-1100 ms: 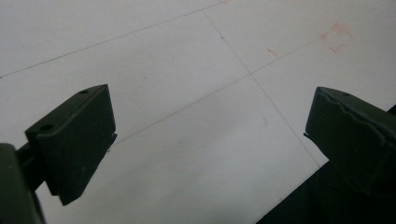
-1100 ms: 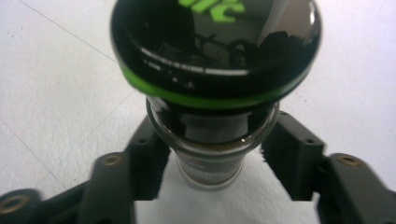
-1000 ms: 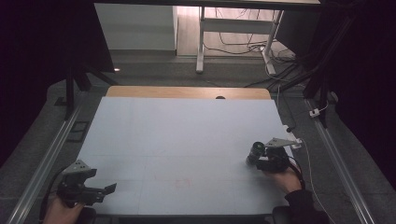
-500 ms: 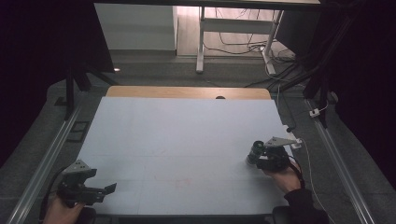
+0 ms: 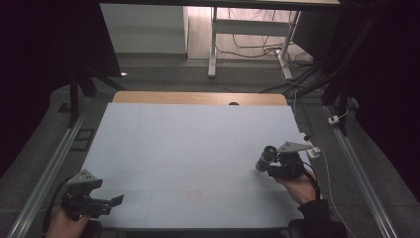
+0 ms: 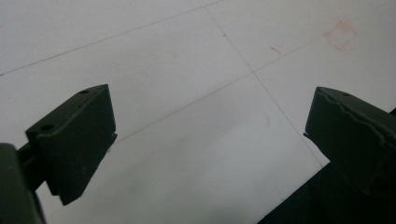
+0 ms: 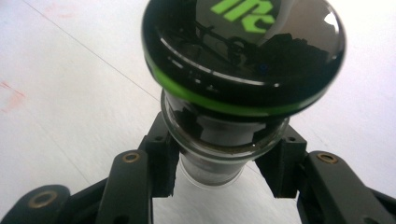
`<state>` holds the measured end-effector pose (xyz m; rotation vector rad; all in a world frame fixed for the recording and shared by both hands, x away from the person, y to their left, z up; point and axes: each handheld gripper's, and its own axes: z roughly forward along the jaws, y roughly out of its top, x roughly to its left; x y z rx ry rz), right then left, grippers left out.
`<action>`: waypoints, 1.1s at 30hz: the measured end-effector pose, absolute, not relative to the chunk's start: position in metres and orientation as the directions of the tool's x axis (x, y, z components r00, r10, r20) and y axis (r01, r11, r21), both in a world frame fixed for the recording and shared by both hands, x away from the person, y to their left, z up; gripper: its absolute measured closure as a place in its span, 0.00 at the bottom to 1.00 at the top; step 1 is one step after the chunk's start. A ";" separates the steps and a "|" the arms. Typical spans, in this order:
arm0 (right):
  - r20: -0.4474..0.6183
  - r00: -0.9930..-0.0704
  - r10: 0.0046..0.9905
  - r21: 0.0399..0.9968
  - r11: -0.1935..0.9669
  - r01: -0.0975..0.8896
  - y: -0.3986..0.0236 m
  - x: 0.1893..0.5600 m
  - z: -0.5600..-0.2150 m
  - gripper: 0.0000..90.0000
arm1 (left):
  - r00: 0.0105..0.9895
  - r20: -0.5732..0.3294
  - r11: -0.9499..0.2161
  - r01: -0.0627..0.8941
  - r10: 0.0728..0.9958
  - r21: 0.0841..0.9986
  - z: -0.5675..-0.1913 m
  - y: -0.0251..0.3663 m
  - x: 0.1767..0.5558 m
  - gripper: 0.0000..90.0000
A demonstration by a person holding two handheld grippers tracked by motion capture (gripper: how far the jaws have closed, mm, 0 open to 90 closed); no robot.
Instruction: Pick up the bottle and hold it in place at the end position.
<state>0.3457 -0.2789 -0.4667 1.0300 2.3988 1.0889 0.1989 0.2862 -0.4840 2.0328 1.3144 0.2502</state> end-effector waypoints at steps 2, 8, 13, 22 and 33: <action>0.027 -0.698 0.715 0.752 0.445 0.486 -0.276 0.347 -0.464 0.59 | 0.467 -0.200 -0.246 0.727 0.861 0.641 -0.484 0.286 0.199 0.03; 0.032 -0.716 0.697 0.752 0.455 0.476 -0.262 0.350 -0.459 0.59 | 0.467 -0.202 -0.244 0.727 0.861 0.642 -0.484 0.287 0.199 0.03; 0.027 -0.740 0.672 0.752 0.475 0.458 -0.247 0.353 -0.456 0.59 | 0.466 -0.202 -0.244 0.729 0.862 0.640 -0.484 0.286 0.199 0.03; 0.017 -0.786 0.618 0.746 0.516 0.421 -0.214 0.360 -0.454 0.59 | 0.467 -0.201 -0.244 0.727 0.861 0.642 -0.484 0.287 0.199 0.03; 0.028 -0.797 0.603 0.746 0.518 0.419 -0.187 0.371 -0.452 0.59 | 0.467 -0.201 -0.244 0.727 0.861 0.642 -0.484 0.287 0.199 0.03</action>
